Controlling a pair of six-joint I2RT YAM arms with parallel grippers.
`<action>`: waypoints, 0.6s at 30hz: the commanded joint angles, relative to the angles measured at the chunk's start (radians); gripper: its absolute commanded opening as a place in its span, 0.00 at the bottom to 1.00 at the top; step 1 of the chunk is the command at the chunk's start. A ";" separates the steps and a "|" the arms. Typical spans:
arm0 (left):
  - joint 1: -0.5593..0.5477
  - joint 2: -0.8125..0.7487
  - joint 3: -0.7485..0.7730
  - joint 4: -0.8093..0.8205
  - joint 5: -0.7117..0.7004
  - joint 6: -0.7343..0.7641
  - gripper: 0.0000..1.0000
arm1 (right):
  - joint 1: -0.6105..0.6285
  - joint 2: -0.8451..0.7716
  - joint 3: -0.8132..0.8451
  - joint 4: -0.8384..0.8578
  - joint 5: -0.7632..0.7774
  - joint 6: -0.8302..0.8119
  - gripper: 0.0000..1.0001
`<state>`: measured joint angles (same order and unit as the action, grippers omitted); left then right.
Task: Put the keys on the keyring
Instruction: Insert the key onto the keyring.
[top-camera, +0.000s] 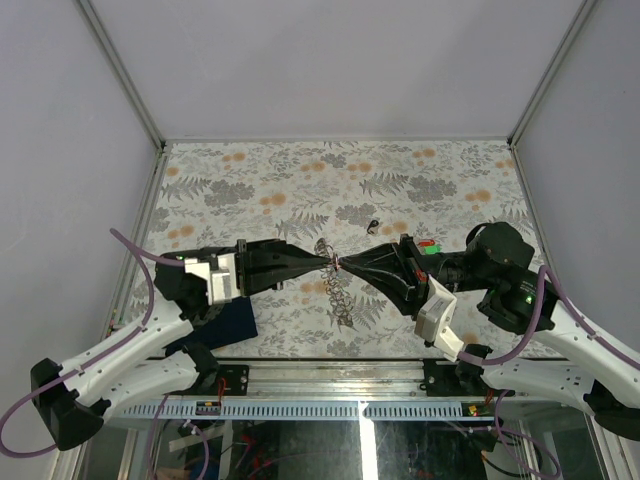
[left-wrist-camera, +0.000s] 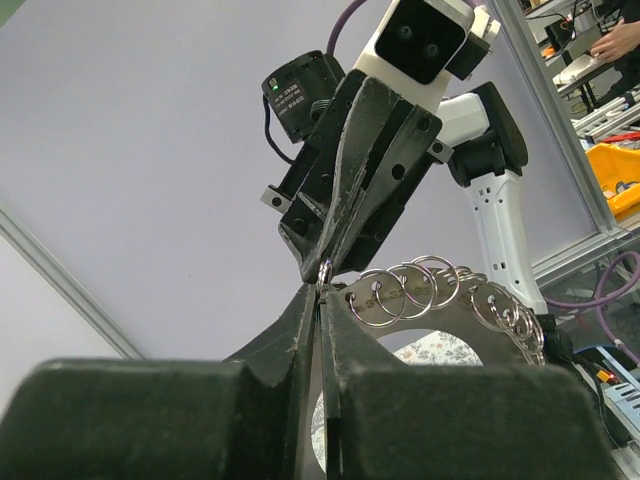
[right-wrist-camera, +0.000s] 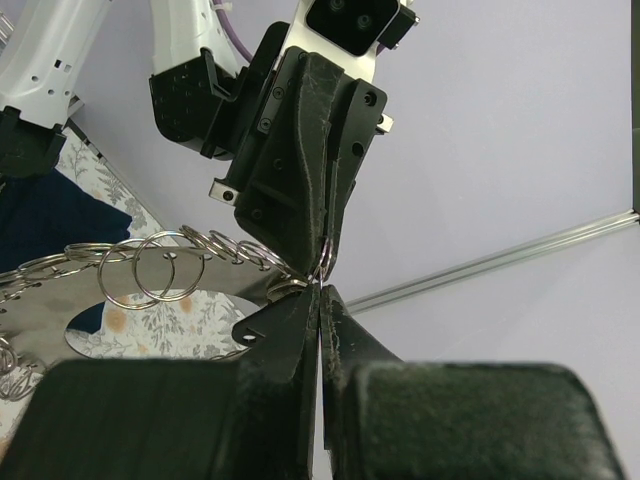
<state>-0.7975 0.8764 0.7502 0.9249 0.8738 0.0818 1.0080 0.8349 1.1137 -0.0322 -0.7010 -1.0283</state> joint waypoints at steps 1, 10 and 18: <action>0.001 -0.002 0.052 -0.008 -0.003 -0.005 0.00 | 0.009 -0.015 0.003 0.054 -0.010 -0.002 0.00; 0.001 0.010 0.095 -0.120 -0.007 -0.008 0.00 | 0.007 -0.018 0.040 -0.042 -0.004 -0.034 0.00; 0.000 0.022 0.161 -0.271 0.005 0.001 0.00 | 0.008 -0.024 0.072 -0.141 0.023 -0.080 0.00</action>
<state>-0.7979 0.8982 0.8574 0.7170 0.8982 0.0769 1.0077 0.8238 1.1389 -0.1257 -0.6865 -1.0767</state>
